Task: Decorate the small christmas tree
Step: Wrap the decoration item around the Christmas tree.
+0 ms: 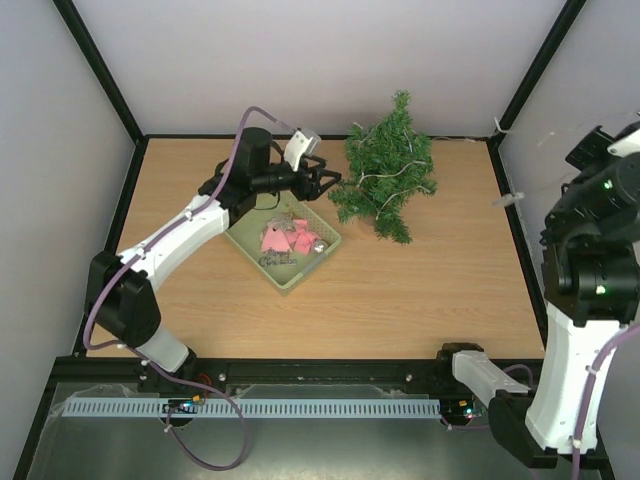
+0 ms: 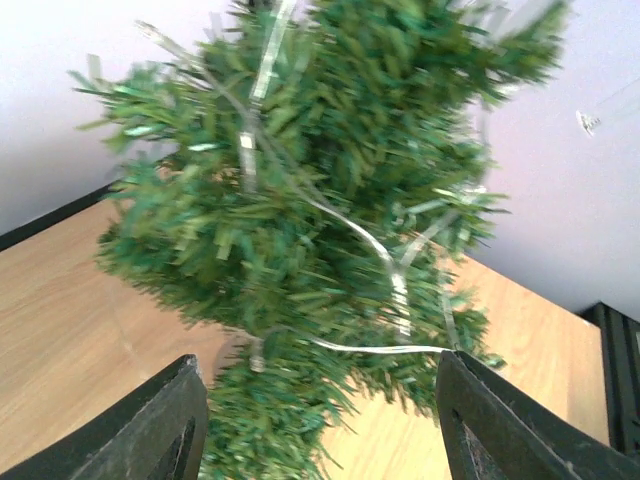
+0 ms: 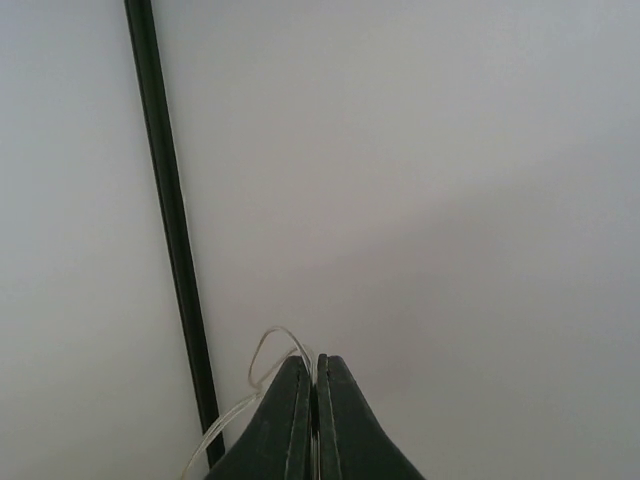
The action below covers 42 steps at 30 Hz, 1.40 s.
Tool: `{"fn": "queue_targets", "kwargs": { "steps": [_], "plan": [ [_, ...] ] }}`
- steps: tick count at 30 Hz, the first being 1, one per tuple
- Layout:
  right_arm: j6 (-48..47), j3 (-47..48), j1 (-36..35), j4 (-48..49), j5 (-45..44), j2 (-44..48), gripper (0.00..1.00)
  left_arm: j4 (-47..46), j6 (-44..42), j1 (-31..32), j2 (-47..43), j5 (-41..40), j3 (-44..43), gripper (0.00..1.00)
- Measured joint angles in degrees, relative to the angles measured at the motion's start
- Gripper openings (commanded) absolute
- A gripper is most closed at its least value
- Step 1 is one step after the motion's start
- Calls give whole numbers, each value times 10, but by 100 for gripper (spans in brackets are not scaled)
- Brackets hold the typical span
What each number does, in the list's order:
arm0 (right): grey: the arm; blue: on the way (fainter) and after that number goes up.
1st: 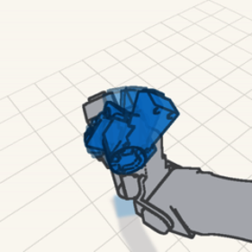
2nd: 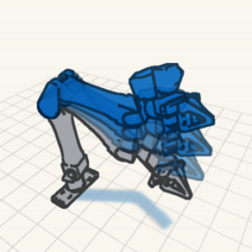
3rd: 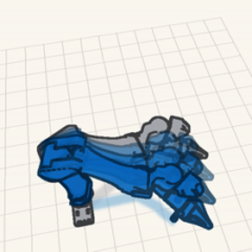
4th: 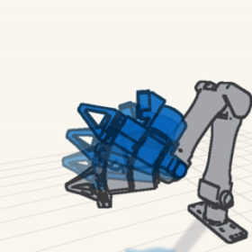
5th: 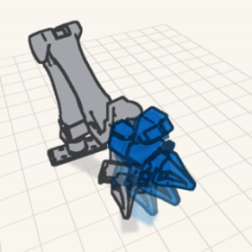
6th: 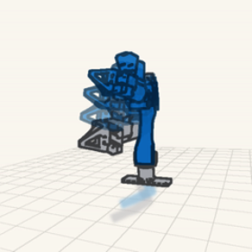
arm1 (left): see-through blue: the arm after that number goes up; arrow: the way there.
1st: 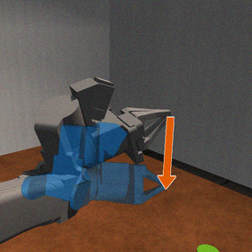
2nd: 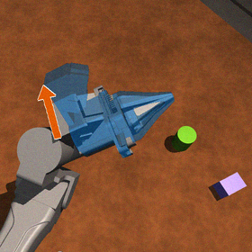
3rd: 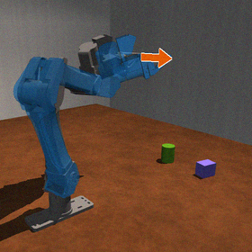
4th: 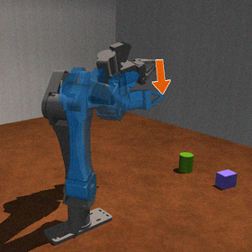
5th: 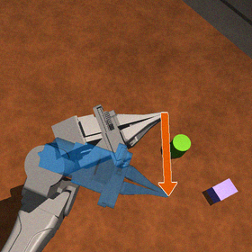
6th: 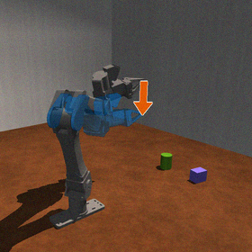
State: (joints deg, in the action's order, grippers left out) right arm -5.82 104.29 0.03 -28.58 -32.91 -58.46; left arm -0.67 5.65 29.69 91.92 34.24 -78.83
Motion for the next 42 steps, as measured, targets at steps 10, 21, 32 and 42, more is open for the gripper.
{"fn": "queue_targets", "kwargs": {
  "steps": [10,21,32,42],
  "plan": [
    [-10,19,0,-60,-87,9,2,1,-34,28,-48,-14,50,63],
    [-28,19,0,-83,-158,38,2,7,-40,34,-64,-28,96,61],
    [68,-60,0,-166,-75,82,2,13,-37,87,-103,-50,101,61],
    [165,-268,0,-186,231,134,2,7,-16,130,-153,-74,135,61]
  ]
}}
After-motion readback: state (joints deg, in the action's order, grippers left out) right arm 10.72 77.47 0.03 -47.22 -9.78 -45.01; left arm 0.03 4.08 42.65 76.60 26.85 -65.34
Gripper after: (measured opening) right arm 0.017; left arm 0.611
